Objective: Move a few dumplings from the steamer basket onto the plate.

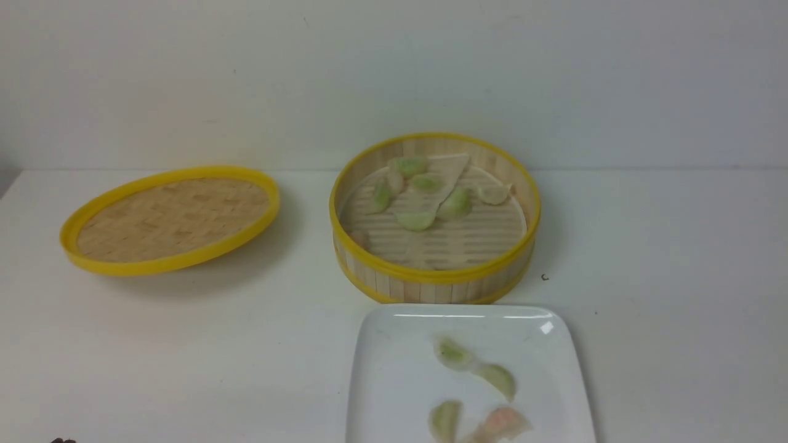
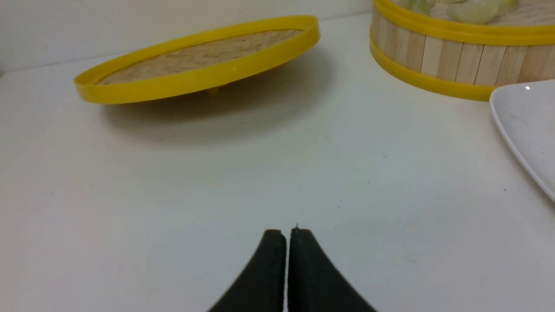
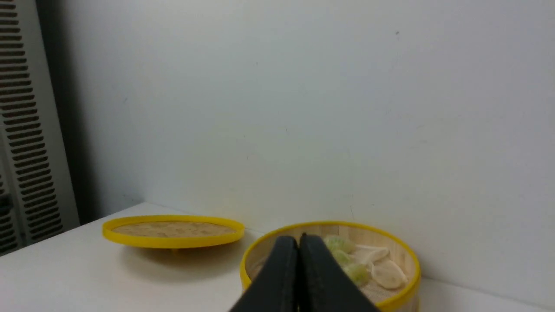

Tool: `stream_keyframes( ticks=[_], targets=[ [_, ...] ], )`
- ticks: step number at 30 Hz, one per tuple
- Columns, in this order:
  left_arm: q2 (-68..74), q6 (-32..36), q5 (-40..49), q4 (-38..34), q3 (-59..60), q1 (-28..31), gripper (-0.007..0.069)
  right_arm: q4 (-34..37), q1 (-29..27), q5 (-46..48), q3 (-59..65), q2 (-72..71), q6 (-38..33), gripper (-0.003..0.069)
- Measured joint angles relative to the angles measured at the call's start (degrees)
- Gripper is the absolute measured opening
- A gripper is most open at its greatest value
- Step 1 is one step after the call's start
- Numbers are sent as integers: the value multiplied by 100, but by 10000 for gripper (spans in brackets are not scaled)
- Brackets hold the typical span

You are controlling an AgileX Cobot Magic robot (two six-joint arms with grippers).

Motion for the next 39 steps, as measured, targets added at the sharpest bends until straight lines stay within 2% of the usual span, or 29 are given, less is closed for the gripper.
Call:
stream_keyframes(
  ticks=[2, 3, 4, 7, 8, 10, 14, 18, 39],
  targets=[
    [0, 0, 0, 0, 0, 0, -6, 28, -184, 0, 102, 0, -20, -13],
    [0, 0, 0, 0, 0, 0, -6, 36, -581, 6, 205, 0, -26, -13],
    [0, 0, 0, 0, 0, 0, -6, 38, -636, 11, 233, 0, -26, -13],
    [0, 0, 0, 0, 0, 0, -6, -29, -1611, 49, 514, 0, -85, -13],
    [0, 0, 0, 0, 0, 0, -6, -44, -1717, 49, 536, 0, -92, -13],
    [0, 0, 0, 0, 0, 0, -6, -328, -2354, 49, 947, 0, -172, -13],
    [0, 0, 0, 0, 0, 0, -6, -418, -2860, 54, 1561, 0, -179, -13],
    [0, 0, 5, 0, 0, 0, -6, -414, -3022, 95, 1836, 6, -174, -13],
    [0, 0, 10, 1, 0, 0, -6, -414, -3022, 71, 1841, 6, -78, -13]
  ],
)
